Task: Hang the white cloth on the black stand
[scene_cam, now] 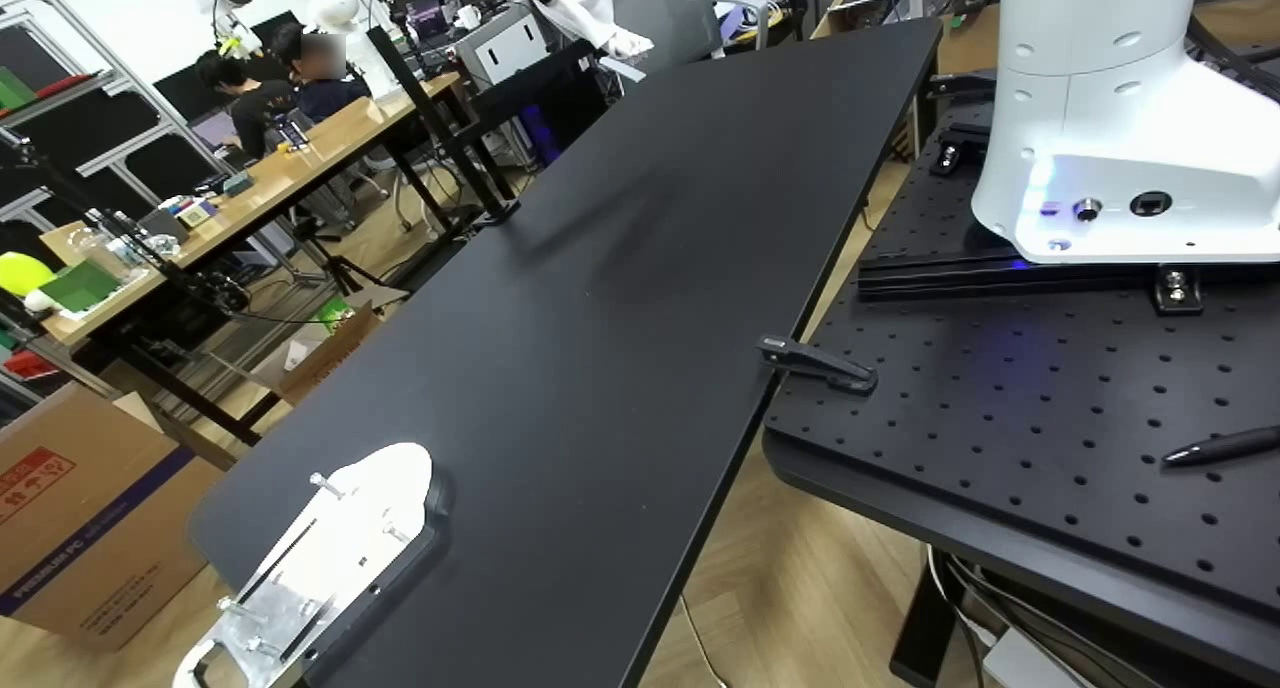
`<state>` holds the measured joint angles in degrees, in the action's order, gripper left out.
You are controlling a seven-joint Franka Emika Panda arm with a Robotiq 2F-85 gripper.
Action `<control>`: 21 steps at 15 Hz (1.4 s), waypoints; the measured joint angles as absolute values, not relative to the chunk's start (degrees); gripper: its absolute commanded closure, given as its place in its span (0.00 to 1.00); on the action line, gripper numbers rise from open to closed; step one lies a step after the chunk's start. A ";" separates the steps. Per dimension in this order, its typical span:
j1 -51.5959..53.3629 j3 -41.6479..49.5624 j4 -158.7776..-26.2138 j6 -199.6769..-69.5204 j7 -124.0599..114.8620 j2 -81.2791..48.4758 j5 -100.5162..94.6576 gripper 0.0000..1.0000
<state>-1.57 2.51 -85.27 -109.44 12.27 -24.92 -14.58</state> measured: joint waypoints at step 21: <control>-1.76 2.22 -86.16 -108.74 13.89 -29.86 -14.55 0.33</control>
<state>-1.76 2.22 -86.16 -108.74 13.89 -29.86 -14.55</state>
